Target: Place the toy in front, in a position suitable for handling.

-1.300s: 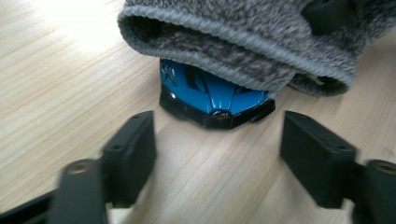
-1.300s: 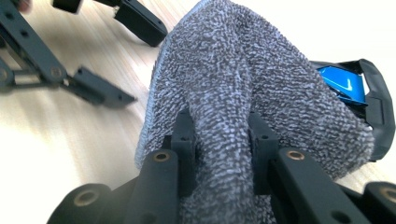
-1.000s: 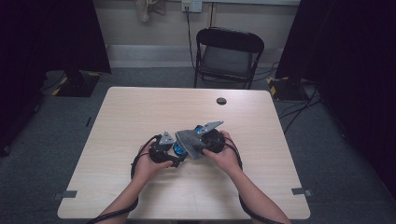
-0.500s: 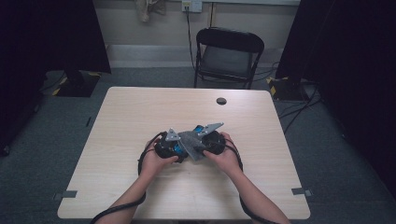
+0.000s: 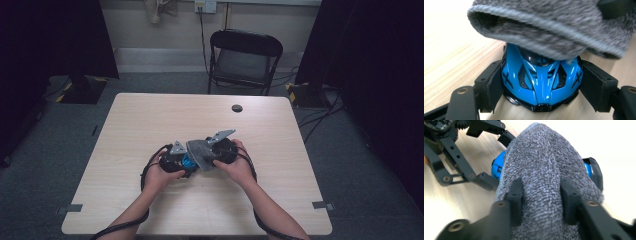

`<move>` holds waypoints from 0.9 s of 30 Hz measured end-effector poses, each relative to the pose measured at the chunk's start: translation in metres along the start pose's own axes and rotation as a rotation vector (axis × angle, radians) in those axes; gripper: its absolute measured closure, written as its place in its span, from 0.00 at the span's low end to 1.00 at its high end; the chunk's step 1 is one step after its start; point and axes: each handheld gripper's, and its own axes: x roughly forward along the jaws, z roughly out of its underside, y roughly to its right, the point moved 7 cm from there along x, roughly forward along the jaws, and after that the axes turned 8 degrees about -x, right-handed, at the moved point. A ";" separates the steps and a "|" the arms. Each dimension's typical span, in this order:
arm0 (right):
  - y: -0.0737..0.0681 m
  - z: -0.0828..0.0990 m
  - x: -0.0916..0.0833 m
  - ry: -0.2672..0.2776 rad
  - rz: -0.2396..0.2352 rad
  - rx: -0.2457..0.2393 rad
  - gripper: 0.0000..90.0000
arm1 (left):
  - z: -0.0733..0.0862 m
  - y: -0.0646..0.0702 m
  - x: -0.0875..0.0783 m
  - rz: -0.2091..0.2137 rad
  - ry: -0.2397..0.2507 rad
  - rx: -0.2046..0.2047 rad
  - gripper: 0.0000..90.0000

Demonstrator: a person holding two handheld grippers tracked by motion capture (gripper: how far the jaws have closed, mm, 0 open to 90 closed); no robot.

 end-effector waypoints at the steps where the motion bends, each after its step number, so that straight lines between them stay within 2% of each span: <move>1: -0.002 -0.001 0.002 0.000 -0.012 -0.004 0.61 | 0.001 0.000 -0.002 -0.003 -0.001 0.002 0.28; 2: -0.004 -0.004 0.004 0.006 -0.013 -0.012 0.57 | 0.002 -0.001 -0.003 -0.004 -0.002 0.007 0.28; 3: -0.009 -0.010 0.007 0.008 0.006 -0.035 0.45 | 0.002 -0.002 -0.004 -0.013 -0.003 0.020 0.28; 7: -0.012 -0.018 0.009 0.024 0.003 -0.040 0.43 | 0.002 -0.002 -0.003 -0.005 -0.006 0.014 0.28; 8: -0.014 -0.024 0.010 0.062 -0.008 -0.015 0.45 | 0.003 -0.001 -0.003 0.000 -0.001 0.006 0.28; 9: -0.014 -0.024 0.010 0.062 -0.008 -0.015 0.45 | 0.003 -0.001 -0.003 0.000 -0.001 0.006 0.28; 10: -0.016 -0.025 0.014 0.049 -0.013 -0.021 0.55 | 0.003 0.000 -0.003 -0.002 0.002 -0.001 0.28; 12: -0.016 -0.024 0.022 0.013 0.027 -0.053 0.59 | 0.004 0.000 -0.004 -0.008 -0.004 0.013 0.28; 14: -0.020 -0.024 0.028 0.017 0.022 -0.053 0.66 | 0.004 -0.001 -0.005 -0.018 -0.004 0.021 0.28; 15: -0.020 -0.024 0.028 0.017 0.022 -0.053 0.66 | 0.004 -0.001 -0.005 -0.018 -0.004 0.021 0.28; 16: -0.021 -0.023 0.031 0.006 0.027 -0.072 0.80 | 0.004 -0.001 -0.005 -0.017 0.002 0.015 0.28; 17: -0.021 -0.023 0.031 0.006 0.027 -0.072 0.80 | 0.004 -0.001 -0.005 -0.017 0.002 0.015 0.28; 18: -0.022 -0.025 0.032 -0.008 0.019 -0.079 0.85 | 0.004 0.000 -0.005 -0.011 -0.004 0.014 0.28; 19: -0.022 -0.025 0.032 -0.008 0.019 -0.079 0.85 | 0.004 0.000 -0.005 -0.011 -0.004 0.014 0.28; 20: -0.022 -0.028 0.031 -0.001 0.001 -0.081 0.87 | 0.004 -0.001 -0.005 -0.018 -0.004 0.020 0.28; 21: -0.028 -0.037 0.031 0.013 -0.051 -0.090 0.88 | 0.004 0.000 -0.004 -0.011 0.001 0.007 0.28; 22: -0.028 -0.037 0.031 0.013 -0.051 -0.090 0.88 | 0.003 -0.001 -0.004 -0.015 0.003 0.013 0.28; 24: -0.034 -0.042 0.035 0.025 -0.089 -0.104 0.88 | 0.004 0.000 -0.004 -0.013 0.002 0.008 0.28; 27: -0.037 -0.037 0.045 0.007 -0.095 -0.114 0.88 | 0.004 0.000 -0.004 -0.017 -0.006 0.021 0.28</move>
